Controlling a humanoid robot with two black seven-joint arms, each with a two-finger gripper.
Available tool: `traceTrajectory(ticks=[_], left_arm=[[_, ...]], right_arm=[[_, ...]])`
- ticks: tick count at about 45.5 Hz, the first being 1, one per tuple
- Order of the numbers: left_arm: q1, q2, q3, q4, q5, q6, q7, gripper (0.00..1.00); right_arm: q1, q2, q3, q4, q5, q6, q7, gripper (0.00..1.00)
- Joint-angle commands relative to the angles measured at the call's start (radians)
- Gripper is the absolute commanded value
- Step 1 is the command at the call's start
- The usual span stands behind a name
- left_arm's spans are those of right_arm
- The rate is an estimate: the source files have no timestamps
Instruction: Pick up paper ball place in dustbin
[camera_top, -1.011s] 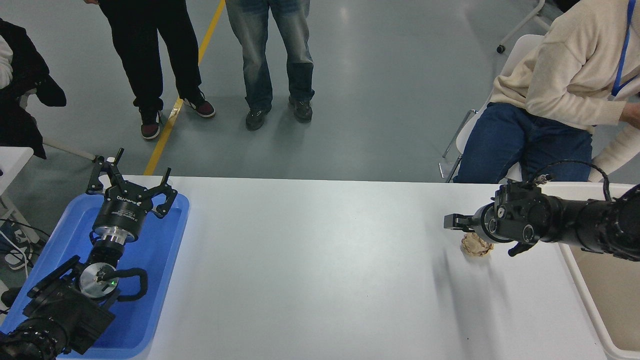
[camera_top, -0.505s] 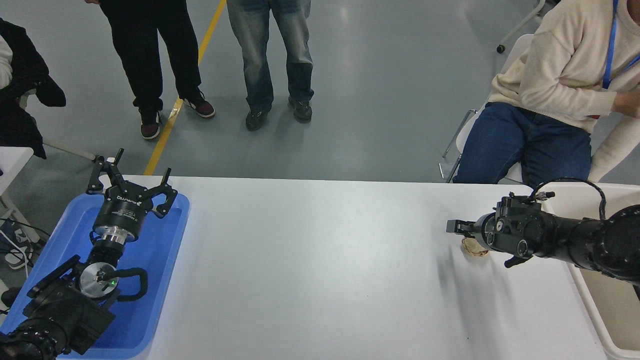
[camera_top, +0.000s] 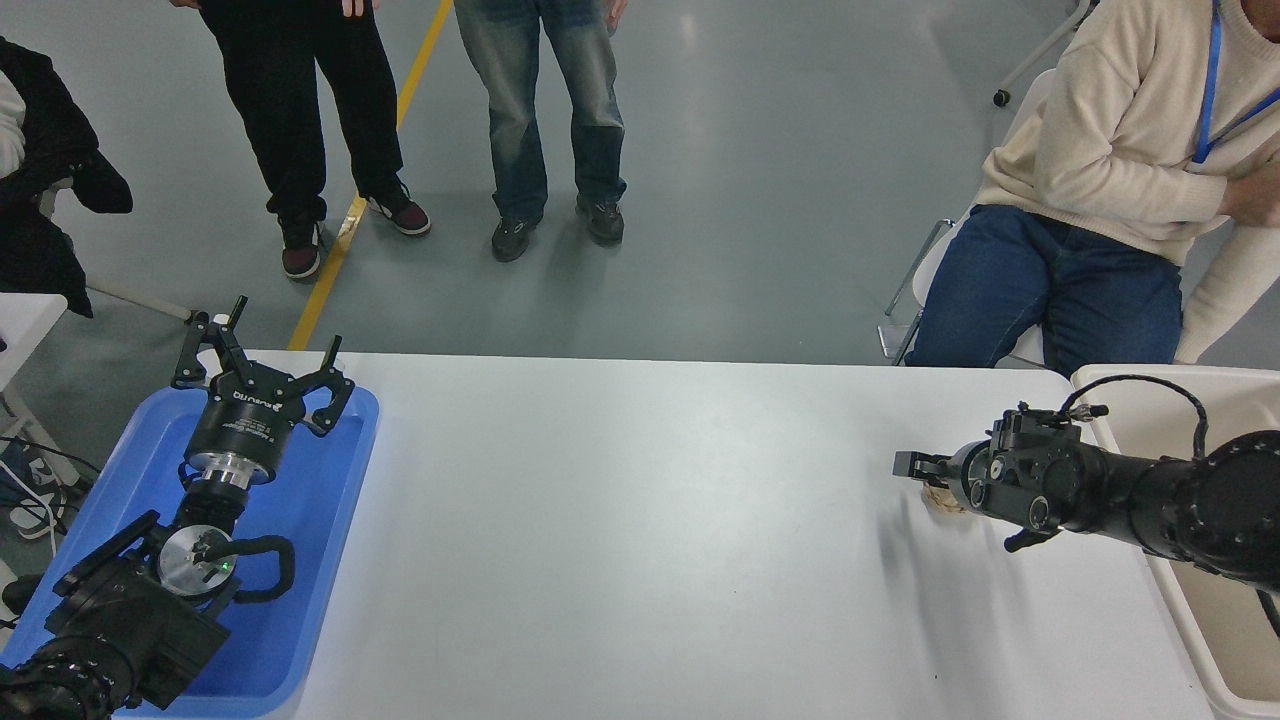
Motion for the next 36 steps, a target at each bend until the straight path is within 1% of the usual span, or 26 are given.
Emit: traceTrajectory(ticks=[1,29,33,36], left_arm=[[0.0,0.0,0.0,0.0,0.0,0.0,0.0,1.0],[0.0,0.0,0.0,0.0,0.0,0.0,-0.001,1.0],[0.0,0.0,0.0,0.0,0.0,0.0,-0.001,1.0],[0.0,0.0,0.0,0.0,0.0,0.0,-0.001,1.0]], right_arm=[[-0.031,0.006,0.0,-0.022,-0.001,-0.043,0.002,0.98],[-0.059,0.018,0.019,-0.044,-0.006,-0.058,0.002,0.95],[-0.061,0.018,0.019,-0.044,-0.006,-0.058,0.0,0.94],[-0.065,0.018,0.019,-0.044,-0.006,-0.059,0.002,0.9]])
